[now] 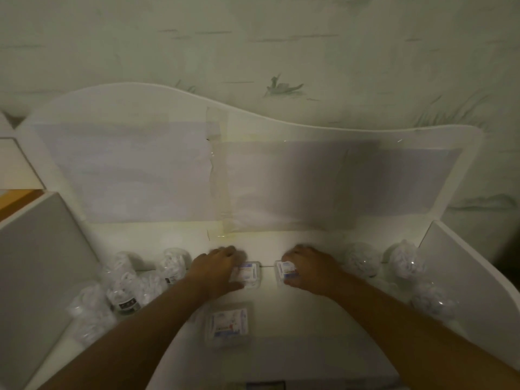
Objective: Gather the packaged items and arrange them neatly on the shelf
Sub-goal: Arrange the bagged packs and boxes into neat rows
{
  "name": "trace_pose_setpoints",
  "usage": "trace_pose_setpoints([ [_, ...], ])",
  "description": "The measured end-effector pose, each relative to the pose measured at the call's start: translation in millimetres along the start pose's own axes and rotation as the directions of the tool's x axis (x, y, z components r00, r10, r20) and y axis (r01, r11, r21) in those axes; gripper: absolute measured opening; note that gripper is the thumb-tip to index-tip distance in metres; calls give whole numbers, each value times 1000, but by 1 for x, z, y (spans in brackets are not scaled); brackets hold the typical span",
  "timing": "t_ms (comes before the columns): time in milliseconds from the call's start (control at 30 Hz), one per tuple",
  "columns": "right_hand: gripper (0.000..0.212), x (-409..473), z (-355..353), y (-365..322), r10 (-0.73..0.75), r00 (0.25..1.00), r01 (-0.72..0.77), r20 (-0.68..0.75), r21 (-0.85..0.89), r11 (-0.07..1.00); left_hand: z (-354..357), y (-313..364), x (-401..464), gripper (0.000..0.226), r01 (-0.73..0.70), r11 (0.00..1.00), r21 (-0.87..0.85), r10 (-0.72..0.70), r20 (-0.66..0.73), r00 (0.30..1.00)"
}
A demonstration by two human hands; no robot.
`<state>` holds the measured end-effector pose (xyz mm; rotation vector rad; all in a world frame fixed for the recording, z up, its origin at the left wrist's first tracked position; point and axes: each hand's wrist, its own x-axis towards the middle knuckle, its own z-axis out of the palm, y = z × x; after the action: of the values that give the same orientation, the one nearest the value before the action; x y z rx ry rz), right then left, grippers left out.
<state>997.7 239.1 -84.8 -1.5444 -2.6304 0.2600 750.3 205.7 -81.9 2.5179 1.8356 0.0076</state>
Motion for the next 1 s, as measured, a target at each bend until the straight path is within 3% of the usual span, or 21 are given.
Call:
trace_pose_setpoints([
  [100,51,-5,-6,-32,-93,995,90,46,64,994,-14,-11,-13,45,13,1000,8,-13,17,1000],
  [233,58,-14,-2,-80,-189,973,173,131,126,977,-28,-28,-30,43,61,996,68,-66,67,996],
  [367,75,-19,14,-111,-221,950,190,218,156,969,-26,-41,-48,55,60,996,68,-69,136,988],
  [467,74,-21,23,-117,-242,945,219,222,122,968,-28,-48,-55,74,5,999,35,-9,118,993],
  [600,64,-21,33,-118,-235,953,219,193,100,971,-27,-53,-57,89,60,998,27,-65,227,972],
  [733,64,-22,34,-119,-224,955,207,195,103,973,-21,-51,-60,82,77,997,24,-81,215,973],
  [1000,63,-29,-1,-68,-84,977,74,196,58,996,-38,-15,-49,76,-86,988,-125,107,170,980],
])
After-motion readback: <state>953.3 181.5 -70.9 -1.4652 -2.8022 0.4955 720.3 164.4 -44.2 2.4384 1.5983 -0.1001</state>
